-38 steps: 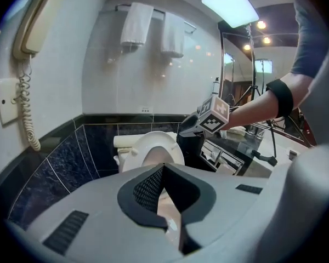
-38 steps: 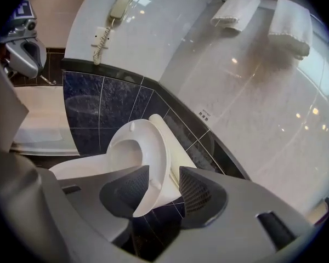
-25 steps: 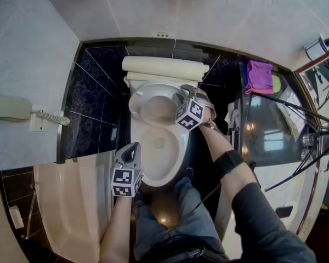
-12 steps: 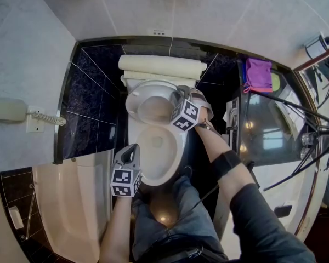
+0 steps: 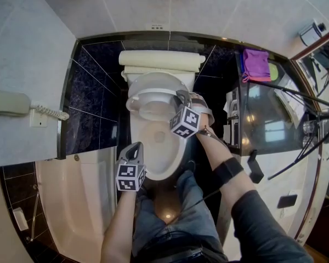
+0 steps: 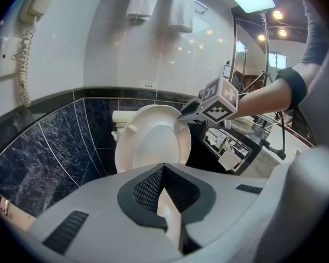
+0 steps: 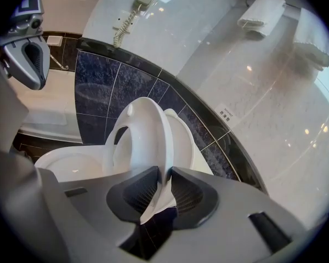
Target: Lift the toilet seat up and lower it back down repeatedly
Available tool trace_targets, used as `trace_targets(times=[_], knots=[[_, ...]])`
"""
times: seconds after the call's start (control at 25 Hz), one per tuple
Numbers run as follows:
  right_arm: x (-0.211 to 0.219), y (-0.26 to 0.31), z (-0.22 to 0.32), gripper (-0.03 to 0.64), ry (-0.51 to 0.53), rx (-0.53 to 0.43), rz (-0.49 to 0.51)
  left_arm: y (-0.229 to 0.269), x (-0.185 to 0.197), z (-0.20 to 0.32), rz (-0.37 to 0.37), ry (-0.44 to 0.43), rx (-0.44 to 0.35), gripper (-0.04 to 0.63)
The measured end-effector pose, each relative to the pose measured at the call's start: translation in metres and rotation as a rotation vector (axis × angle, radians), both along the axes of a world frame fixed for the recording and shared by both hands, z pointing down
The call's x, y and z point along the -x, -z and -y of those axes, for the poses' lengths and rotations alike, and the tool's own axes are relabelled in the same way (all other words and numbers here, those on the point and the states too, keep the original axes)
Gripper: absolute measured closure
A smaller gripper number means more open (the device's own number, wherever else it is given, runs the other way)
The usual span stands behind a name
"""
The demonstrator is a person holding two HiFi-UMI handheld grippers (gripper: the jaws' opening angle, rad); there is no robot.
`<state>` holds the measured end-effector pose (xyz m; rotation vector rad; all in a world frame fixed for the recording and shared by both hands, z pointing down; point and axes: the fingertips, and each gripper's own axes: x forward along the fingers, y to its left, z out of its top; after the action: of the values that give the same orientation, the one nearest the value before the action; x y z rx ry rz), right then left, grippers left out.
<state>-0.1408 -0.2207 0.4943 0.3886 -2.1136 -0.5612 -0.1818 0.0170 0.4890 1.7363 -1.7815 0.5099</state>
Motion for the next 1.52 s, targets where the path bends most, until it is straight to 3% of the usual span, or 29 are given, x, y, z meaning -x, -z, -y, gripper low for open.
trace_targets(times=[0.52, 1.08, 1.52], knots=[[-0.038, -0.002, -0.1, 0.528, 0.002, -0.071, -0.01, -0.04, -0.011, -0.018, 0.021, -0.048, 0.009, 0.597], [-0.081, -0.044, -0.211, 0.531, 0.041, -0.119, -0.104, -0.075, -0.026, -0.035, -0.004, -0.092, -0.001, 0.597], [-0.104, -0.081, -0.266, 0.522, 0.053, -0.105, -0.183, -0.108, -0.044, -0.08, -0.018, -0.107, 0.013, 0.598]])
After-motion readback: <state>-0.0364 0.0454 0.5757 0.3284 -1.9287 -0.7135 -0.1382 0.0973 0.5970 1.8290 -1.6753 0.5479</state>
